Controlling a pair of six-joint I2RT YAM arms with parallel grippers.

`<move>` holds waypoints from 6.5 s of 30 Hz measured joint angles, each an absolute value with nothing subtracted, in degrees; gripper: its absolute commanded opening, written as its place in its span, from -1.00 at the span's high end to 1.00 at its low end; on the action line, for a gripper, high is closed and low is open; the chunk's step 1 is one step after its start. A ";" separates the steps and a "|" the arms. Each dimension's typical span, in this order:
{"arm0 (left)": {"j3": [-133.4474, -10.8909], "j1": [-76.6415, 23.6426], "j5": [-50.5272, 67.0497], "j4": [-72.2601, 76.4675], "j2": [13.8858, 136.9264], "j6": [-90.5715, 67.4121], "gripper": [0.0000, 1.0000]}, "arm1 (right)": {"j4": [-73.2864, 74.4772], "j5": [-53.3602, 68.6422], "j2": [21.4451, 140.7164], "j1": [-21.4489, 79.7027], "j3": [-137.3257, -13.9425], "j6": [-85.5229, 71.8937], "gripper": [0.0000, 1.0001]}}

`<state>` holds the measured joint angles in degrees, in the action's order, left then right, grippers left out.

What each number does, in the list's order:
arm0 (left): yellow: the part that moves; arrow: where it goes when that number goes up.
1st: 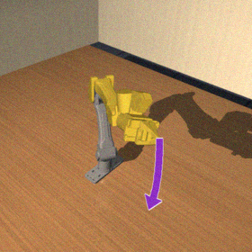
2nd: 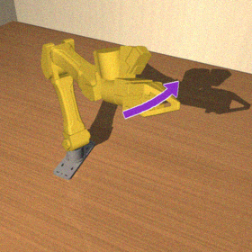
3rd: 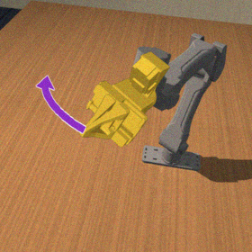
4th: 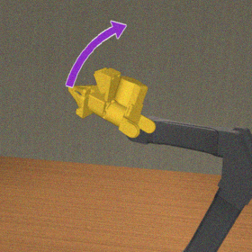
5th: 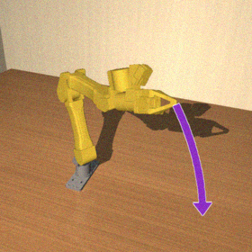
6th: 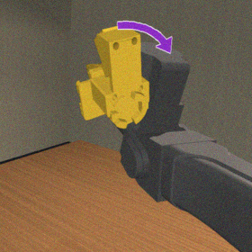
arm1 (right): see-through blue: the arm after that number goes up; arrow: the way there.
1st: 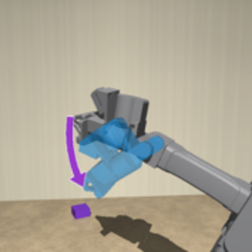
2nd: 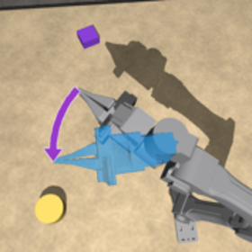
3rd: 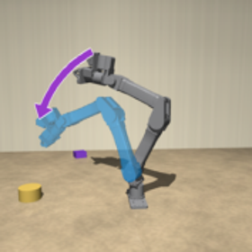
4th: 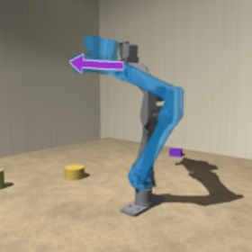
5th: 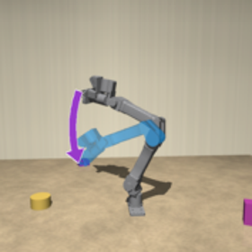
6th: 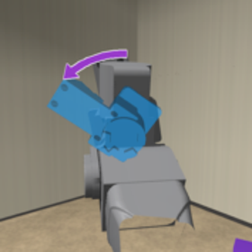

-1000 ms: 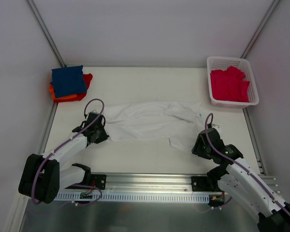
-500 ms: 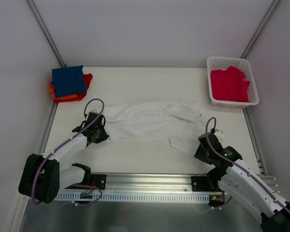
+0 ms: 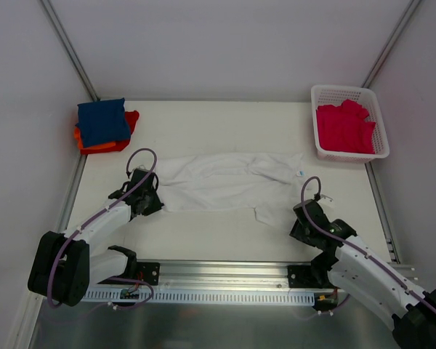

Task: Fold and stack the t-shirts
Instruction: Fold the tshirt

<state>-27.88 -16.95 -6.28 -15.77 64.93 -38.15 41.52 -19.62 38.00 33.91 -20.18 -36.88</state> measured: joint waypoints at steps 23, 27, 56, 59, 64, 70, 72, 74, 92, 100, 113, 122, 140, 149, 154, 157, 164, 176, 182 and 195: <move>-27.88 -16.95 -6.28 -15.77 64.90 -38.13 1.00 | 28.58 -22.22 48.05 34.02 -20.21 -33.76 0.99; -27.88 -16.95 -6.26 -15.77 64.51 -38.13 1.00 | 28.69 -22.15 47.77 34.02 -20.34 -33.32 0.99; -33.41 -13.63 -8.34 -20.45 53.89 -37.28 1.00 | 30.57 -31.79 57.60 30.52 -43.05 -18.85 0.99; -34.46 -13.37 -9.30 -20.45 54.19 -36.95 1.00 | 29.19 -32.29 60.07 29.08 -44.58 -17.06 0.99; -36.99 -12.47 -10.90 -20.43 56.12 -36.80 1.00 | 26.79 -32.34 63.99 26.28 -47.07 -13.89 0.99; -39.42 -11.88 -11.25 -19.86 59.66 -36.77 1.00 | 23.07 -32.01 69.78 23.20 -50.63 -10.46 0.99; -39.79 -11.88 -11.27 -19.46 60.75 -36.75 1.00 | 21.96 -31.64 71.96 22.26 -52.12 -9.41 0.99; -40.27 -11.88 -11.31 -18.98 62.17 -36.77 1.00 | 20.88 -31.20 73.95 21.47 -53.78 -8.45 0.99; -45.69 -11.11 -14.13 -14.66 75.61 -36.82 1.00 | 15.20 -27.55 91.90 18.15 -66.19 -4.19 0.99; -48.93 -10.68 -15.11 -12.95 81.97 -36.84 1.00 | 15.14 -27.27 96.77 17.63 -68.51 -4.19 0.99; -54.61 -10.26 -15.73 -11.84 88.84 -36.77 0.93 | 14.72 -27.14 100.51 16.91 -69.23 -4.16 0.96; -58.50 -9.63 -17.23 -11.14 92.99 -34.83 -0.98 | 14.76 -27.24 102.21 16.73 -70.81 -3.29 0.00; -56.86 -9.39 -14.26 -10.57 85.47 -33.58 -0.98 | 17.45 -27.79 94.21 21.67 -71.07 -3.27 0.01; -55.70 -13.54 -10.57 -10.20 88.84 -33.63 -0.98 | 18.72 -25.82 93.45 27.27 -65.76 -6.94 0.01; -55.66 -15.09 -9.10 -10.13 91.94 -33.69 -0.98 | 19.14 -24.71 93.93 27.49 -64.18 -8.43 0.01; -55.66 -15.42 -8.38 -9.65 93.10 -33.78 -0.98 | 18.92 -24.03 94.83 27.57 -63.92 -9.06 0.01; -55.66 -15.42 -7.79 -8.03 97.21 -33.89 -0.98 | 18.57 -20.93 97.95 27.62 -63.83 -10.09 0.02; -56.55 -15.42 -7.84 -4.60 99.04 -33.85 -0.98 | 16.71 -14.44 102.59 27.59 -62.94 -11.35 0.01; -56.42 -15.42 -7.81 -3.25 99.37 -33.85 -0.98 | 16.47 -11.55 102.78 25.87 -63.37 -11.16 0.01; -49.19 -21.12 -9.67 1.34 94.63 -36.62 -0.98 | 17.72 -5.48 108.66 19.31 -71.90 -9.28 0.01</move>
<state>-49.19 -21.12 -9.67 1.34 94.63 -36.62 17.72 -5.48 108.66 19.31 -71.90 -9.28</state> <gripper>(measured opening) 0.990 0.493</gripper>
